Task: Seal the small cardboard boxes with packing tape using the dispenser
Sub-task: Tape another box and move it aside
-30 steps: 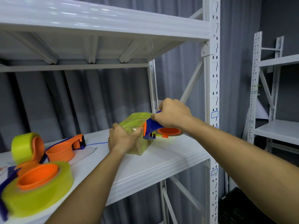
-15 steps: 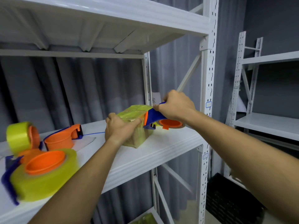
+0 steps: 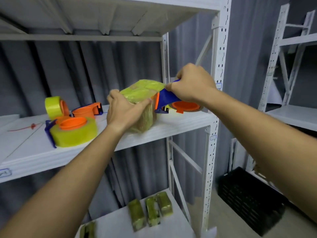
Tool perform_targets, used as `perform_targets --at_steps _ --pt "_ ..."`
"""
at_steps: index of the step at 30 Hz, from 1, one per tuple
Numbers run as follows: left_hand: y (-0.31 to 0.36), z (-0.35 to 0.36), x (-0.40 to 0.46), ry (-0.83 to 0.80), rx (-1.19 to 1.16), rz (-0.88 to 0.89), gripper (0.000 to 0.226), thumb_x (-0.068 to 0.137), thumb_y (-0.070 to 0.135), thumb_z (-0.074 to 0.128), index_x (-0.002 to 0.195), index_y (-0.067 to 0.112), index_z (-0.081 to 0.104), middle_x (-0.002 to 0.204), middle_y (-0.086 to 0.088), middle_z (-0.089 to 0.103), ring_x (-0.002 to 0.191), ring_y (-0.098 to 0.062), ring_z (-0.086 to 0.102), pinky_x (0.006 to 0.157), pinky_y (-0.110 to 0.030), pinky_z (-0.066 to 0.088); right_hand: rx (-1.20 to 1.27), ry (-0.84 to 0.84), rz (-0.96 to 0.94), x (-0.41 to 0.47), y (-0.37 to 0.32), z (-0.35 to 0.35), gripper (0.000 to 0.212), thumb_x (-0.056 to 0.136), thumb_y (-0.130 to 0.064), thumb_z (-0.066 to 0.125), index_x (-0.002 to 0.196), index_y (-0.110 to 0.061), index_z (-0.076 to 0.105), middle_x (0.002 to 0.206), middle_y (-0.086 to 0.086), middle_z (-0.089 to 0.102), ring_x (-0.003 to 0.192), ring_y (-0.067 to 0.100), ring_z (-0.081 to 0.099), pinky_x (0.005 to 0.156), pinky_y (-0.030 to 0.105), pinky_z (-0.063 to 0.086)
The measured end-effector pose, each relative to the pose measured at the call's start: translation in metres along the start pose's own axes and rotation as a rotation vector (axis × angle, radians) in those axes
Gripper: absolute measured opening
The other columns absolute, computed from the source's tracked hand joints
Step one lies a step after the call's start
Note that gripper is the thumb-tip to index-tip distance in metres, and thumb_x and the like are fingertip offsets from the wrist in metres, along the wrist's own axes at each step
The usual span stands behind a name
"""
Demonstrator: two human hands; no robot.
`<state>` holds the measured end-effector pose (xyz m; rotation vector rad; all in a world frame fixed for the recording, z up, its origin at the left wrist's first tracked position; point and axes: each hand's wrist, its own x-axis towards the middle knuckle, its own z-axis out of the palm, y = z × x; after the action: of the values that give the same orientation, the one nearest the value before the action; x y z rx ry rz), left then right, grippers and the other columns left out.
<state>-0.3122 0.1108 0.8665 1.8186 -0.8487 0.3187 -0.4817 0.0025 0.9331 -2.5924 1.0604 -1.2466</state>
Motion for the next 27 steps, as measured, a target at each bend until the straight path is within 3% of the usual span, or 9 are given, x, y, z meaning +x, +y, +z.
perform_targets --at_steps 9,12,15,19,23,27 --pt "0.039 -0.011 -0.128 0.034 0.058 -0.042 0.110 0.051 0.068 0.075 0.132 0.006 0.035 0.138 -0.007 0.039 0.127 -0.025 0.046 0.089 -0.026 0.035 0.017 -0.053 -0.063 -0.095 0.034 -0.045 0.029 0.066 -0.033 0.065 0.058 -0.008 0.052 0.054 0.002 0.049 0.057 0.025 0.048 0.049 0.026 0.029" --pt "0.037 -0.009 -0.170 0.040 0.078 -0.071 0.107 0.056 0.064 0.083 0.131 0.005 0.035 0.134 -0.008 0.039 0.126 -0.028 0.048 0.088 -0.028 0.037 0.003 -0.095 -0.076 -0.127 0.044 -0.042 0.031 0.069 -0.034 0.064 0.060 -0.010 0.047 0.058 0.001 0.047 0.063 0.028 0.050 0.049 0.026 0.026" --pt "0.028 -0.005 -0.205 0.031 0.125 -0.137 0.104 0.056 0.063 0.083 0.130 0.008 0.034 0.126 -0.002 0.036 0.123 -0.029 0.050 0.083 -0.030 0.038 -0.004 -0.145 -0.085 -0.157 0.052 -0.031 0.033 0.071 -0.034 0.064 0.059 -0.013 0.041 0.061 0.001 0.045 0.070 0.033 0.052 0.049 0.028 0.023" --pt "0.010 0.000 -0.242 0.033 0.160 -0.190 0.102 0.056 0.062 0.084 0.129 0.011 0.033 0.119 0.004 0.029 0.114 -0.024 0.053 0.076 -0.029 0.036 0.009 -0.226 -0.064 -0.191 0.059 -0.009 0.028 0.071 -0.038 0.061 0.064 -0.015 0.047 0.063 0.000 0.046 0.069 0.032 0.052 0.052 0.028 0.027" --pt "-0.016 0.006 -0.270 0.013 0.155 -0.290 0.121 0.057 0.058 0.085 0.150 0.014 0.022 0.123 0.001 0.030 0.094 -0.016 0.045 0.075 -0.029 0.038 0.051 -0.323 -0.066 -0.222 0.059 0.021 0.034 0.071 -0.047 0.059 0.059 -0.018 0.045 0.061 -0.001 0.046 0.059 0.027 0.049 0.050 0.026 0.027" --pt "-0.053 0.014 -0.292 0.020 0.141 -0.382 0.103 0.059 0.051 0.088 0.138 0.013 0.034 0.114 0.003 0.025 0.088 -0.017 0.045 0.076 -0.028 0.038 0.089 -0.421 -0.051 -0.249 0.059 0.062 0.040 0.070 -0.059 0.054 0.063 -0.020 0.049 0.070 0.001 0.055 0.066 0.027 0.055 0.055 0.029 0.036"
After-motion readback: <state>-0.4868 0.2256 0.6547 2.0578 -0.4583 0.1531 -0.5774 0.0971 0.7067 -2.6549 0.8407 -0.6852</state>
